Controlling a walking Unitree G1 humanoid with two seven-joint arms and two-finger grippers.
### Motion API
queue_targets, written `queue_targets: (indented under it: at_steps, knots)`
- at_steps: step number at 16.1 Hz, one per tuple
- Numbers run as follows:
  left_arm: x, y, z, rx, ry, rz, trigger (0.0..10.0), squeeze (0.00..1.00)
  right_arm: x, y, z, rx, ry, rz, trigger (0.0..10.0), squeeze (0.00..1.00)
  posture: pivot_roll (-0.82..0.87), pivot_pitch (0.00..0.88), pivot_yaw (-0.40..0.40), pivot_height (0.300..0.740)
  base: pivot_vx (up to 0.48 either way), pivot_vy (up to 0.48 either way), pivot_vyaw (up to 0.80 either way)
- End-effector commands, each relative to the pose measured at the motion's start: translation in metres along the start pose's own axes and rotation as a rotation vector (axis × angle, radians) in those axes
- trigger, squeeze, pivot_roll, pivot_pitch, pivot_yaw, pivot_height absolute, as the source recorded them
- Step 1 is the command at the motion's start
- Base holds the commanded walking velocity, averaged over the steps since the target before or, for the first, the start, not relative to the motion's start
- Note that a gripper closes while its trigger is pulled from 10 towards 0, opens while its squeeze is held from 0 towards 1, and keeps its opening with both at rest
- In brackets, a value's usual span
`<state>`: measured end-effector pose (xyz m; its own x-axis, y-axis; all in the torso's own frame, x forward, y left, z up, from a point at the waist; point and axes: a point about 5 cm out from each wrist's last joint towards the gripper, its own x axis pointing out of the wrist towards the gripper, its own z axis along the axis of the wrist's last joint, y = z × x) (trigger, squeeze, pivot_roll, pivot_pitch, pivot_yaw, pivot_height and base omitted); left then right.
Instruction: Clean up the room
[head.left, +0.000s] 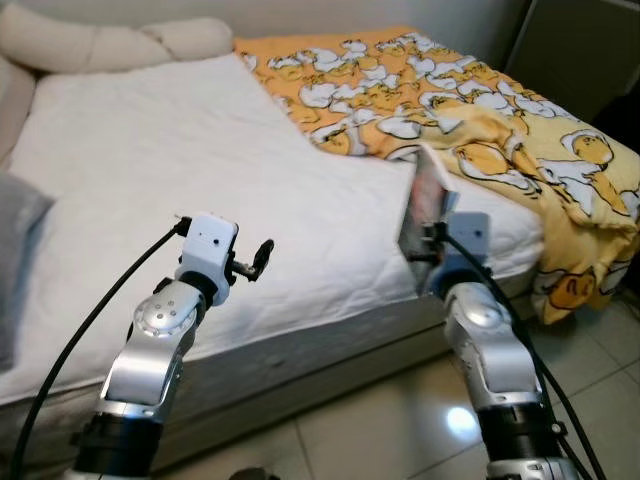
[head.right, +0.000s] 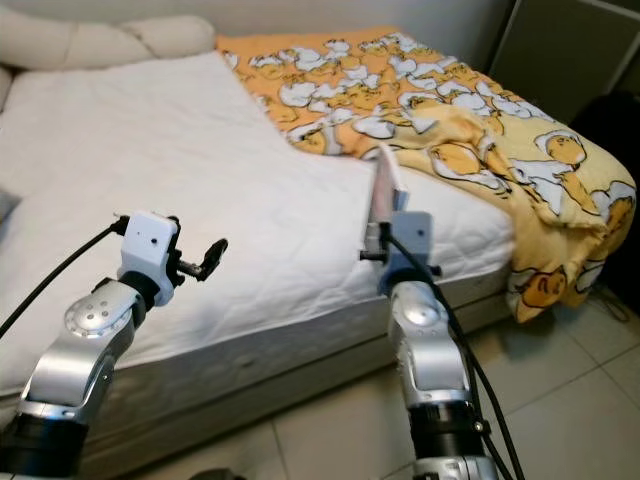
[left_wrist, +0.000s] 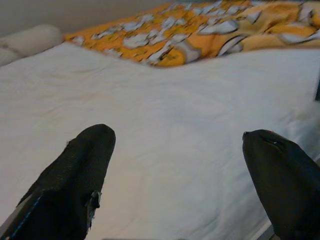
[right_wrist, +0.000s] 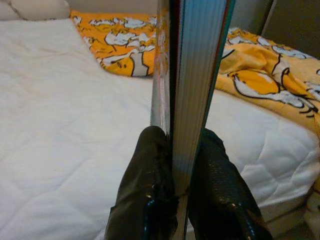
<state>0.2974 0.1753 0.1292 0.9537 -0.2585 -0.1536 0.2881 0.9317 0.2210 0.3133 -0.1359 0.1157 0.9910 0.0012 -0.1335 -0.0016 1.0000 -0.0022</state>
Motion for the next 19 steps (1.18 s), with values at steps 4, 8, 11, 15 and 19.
queue_targets:
  at_steps: [4, 8, 11, 15, 19]
  knots:
    - [0.002, -0.003, 0.004, 0.001, -0.012, -0.004, 10.0, 0.00, 0.000, 0.003, 0.010, -0.002, -0.042, 0.016, 10.0, 0.00, 0.02, 0.000, -0.016, 0.740, 0.000, 0.250, 0.00]
    - [0.003, 0.000, 0.006, -0.010, -0.033, 0.025, 10.0, 0.00, 0.000, 0.003, 0.010, 0.008, -0.045, 0.016, 10.0, 0.00, 0.02, 0.000, -0.016, 0.740, 0.000, 0.000, 0.00]
    - [0.003, 0.002, 0.009, -0.020, -0.054, 0.042, 10.0, 0.00, 0.001, 0.003, 0.007, -0.006, -0.018, 0.029, 10.0, 0.00, 0.02, 0.000, -0.016, 0.740, 0.000, 0.000, 0.00]
    - [0.003, 0.003, 0.010, -0.032, -0.061, 0.051, 10.0, 0.00, 0.001, 0.010, 0.008, -0.064, -0.027, 0.075, 10.0, 0.00, 0.02, 0.000, -0.016, 0.740, 0.064, 0.000, 0.32]
    - [0.003, 0.004, 0.011, -0.037, -0.065, 0.053, 10.0, 0.00, 0.000, 0.015, 0.010, -0.064, -0.032, 0.122, 10.0, 0.00, 0.02, 0.000, -0.015, 0.740, 0.293, 0.000, 0.80]
